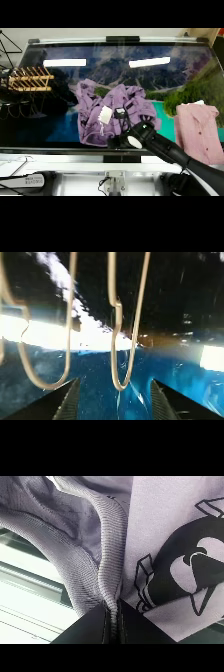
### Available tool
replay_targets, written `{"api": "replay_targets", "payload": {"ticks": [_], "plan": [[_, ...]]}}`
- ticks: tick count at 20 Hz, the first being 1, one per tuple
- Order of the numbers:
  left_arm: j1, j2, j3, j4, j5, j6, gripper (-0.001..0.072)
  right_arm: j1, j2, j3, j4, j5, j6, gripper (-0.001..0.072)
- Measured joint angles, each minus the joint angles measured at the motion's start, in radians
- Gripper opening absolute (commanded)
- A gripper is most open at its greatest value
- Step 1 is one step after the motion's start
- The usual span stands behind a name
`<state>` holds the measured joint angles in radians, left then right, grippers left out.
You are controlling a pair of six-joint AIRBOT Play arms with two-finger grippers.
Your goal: Fold the shirts.
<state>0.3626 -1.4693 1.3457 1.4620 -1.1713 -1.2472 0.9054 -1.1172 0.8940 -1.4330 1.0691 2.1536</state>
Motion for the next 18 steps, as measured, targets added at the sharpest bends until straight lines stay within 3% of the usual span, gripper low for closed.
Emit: {"api": "replay_targets", "payload": {"ticks": [15,16,17,18], "plan": [[0.002,-0.183,0.001,-0.049,-0.013,0.093,0.0513,0.000,0.000,0.000,-0.009,0.008,0.001,0.0089],[-0.002,-0.194,0.000,-0.055,-0.018,0.100,0.0482,0.000,0.000,0.000,-0.011,0.008,0.001,0.0089],[-0.005,-0.201,0.001,-0.060,-0.019,0.101,0.0370,0.000,0.000,0.000,-0.014,0.008,0.001,0.0089],[-0.008,-0.208,0.000,-0.063,-0.019,0.104,0.0318,0.000,0.000,0.000,-0.016,0.008,0.001,0.0089]]}}
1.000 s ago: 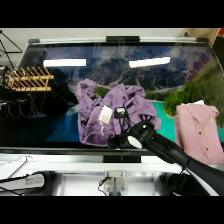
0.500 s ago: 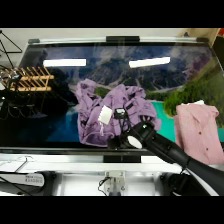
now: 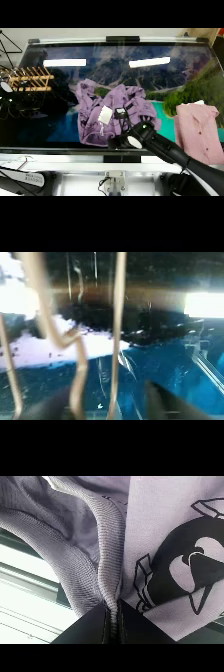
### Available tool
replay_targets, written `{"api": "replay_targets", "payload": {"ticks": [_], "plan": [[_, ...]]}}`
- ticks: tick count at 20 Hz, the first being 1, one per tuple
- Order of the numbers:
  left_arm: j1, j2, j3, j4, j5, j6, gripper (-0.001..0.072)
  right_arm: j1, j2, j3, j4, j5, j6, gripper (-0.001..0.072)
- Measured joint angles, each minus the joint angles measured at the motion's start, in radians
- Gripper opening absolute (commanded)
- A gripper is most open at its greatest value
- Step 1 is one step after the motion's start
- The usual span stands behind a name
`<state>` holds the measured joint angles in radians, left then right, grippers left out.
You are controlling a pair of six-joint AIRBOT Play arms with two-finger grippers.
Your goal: Fold the shirts.
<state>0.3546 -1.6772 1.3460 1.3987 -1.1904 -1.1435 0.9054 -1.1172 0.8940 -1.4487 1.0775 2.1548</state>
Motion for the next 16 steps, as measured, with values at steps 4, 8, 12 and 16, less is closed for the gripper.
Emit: {"api": "replay_targets", "payload": {"ticks": [4,8,12,16], "plan": [[-0.010,-0.012,0.000,-0.007,0.000,0.002,0.0058,0.000,0.000,0.000,-0.008,-0.002,0.000,0.0089],[-0.012,-0.005,0.010,-0.010,0.001,0.004,0.0056,0.000,0.000,0.000,-0.017,-0.003,0.000,0.0090],[-0.012,0.044,0.064,-0.011,-0.016,-0.012,0.0055,0.000,0.000,0.002,-0.024,0.003,0.000,0.0089],[-0.023,0.155,0.116,-0.019,-0.031,-0.057,0.0054,-0.028,0.000,0.041,-0.061,0.075,-0.002,0.0089]]}}
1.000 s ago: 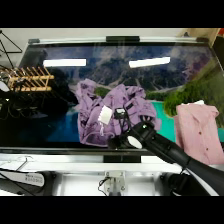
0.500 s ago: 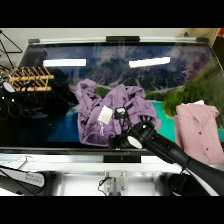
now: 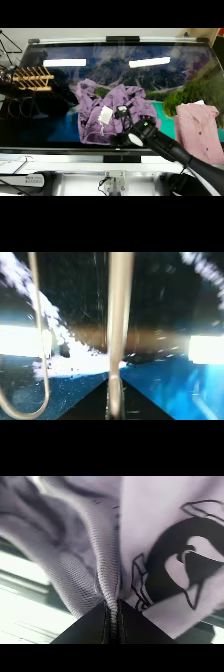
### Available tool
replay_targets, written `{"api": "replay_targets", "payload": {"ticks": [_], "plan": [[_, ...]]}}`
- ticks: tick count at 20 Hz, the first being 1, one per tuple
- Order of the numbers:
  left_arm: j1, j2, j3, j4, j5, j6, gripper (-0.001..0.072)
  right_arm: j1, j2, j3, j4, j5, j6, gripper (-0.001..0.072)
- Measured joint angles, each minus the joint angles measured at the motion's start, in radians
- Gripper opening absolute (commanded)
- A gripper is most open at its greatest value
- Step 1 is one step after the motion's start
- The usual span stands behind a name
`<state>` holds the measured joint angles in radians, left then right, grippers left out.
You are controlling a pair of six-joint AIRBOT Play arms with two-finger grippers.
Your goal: Fold the shirts.
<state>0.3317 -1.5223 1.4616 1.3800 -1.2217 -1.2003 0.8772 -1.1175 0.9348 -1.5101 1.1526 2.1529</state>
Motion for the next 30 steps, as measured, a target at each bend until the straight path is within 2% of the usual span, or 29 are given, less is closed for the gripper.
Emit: {"api": "replay_targets", "payload": {"ticks": [4,8,12,17,23,30], "plan": [[-0.074,0.171,0.012,-0.047,-0.051,-0.027,0.0054,-0.070,0.000,0.066,-0.076,0.107,-0.029,0.0089],[-0.253,0.386,-0.068,-0.070,-0.145,-0.026,0.0054,-0.164,0.000,0.120,-0.124,0.152,-0.080,0.0089],[-0.478,0.634,-0.301,-0.076,-0.226,-0.026,0.0054,-0.238,0.002,0.151,-0.141,0.169,-0.138,0.0089],[-0.759,0.860,-0.644,-0.070,-0.304,-0.078,0.0054,-0.266,0.002,0.161,-0.176,0.176,-0.181,0.0095],[-1.010,0.943,-0.785,-0.050,-0.338,-0.103,0.0054,-0.271,0.002,0.163,-0.243,0.209,-0.234,0.0093],[-1.132,0.955,-0.806,-0.007,-0.350,-0.109,0.0053,-0.271,0.002,0.163,-0.267,0.216,-0.298,0.0093]]}}
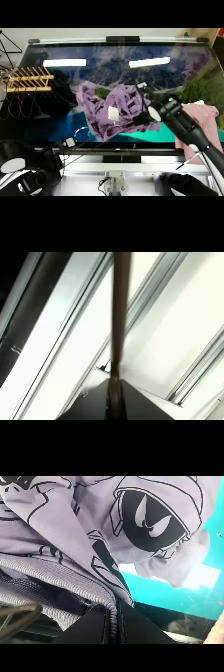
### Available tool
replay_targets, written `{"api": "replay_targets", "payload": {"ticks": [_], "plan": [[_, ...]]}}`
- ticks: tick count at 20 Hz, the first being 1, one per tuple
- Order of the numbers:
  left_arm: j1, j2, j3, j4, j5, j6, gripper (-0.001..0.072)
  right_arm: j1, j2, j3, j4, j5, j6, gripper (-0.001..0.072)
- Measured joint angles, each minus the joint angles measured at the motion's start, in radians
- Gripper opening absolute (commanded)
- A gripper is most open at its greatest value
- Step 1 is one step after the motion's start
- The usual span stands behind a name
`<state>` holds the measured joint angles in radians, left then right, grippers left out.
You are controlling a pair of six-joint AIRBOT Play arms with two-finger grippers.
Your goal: Fold the shirts.
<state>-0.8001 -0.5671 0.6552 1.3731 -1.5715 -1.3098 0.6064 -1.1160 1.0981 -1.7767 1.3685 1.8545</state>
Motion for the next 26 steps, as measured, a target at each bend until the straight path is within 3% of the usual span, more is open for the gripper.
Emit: {"api": "replay_targets", "payload": {"ticks": [5,16,26], "plan": [[-0.015,-0.013,-0.002,0.064,0.016,0.005,0.0052,0.000,0.000,0.000,0.033,-0.024,-0.016,0.0093],[-0.019,-0.145,-0.002,0.093,0.155,0.108,0.0052,0.000,0.058,0.001,0.081,-0.066,-0.063,0.0089],[-0.019,-0.210,-0.002,0.094,0.248,0.173,0.0052,0.111,0.137,0.031,0.262,-0.176,-0.203,0.0089]]}}
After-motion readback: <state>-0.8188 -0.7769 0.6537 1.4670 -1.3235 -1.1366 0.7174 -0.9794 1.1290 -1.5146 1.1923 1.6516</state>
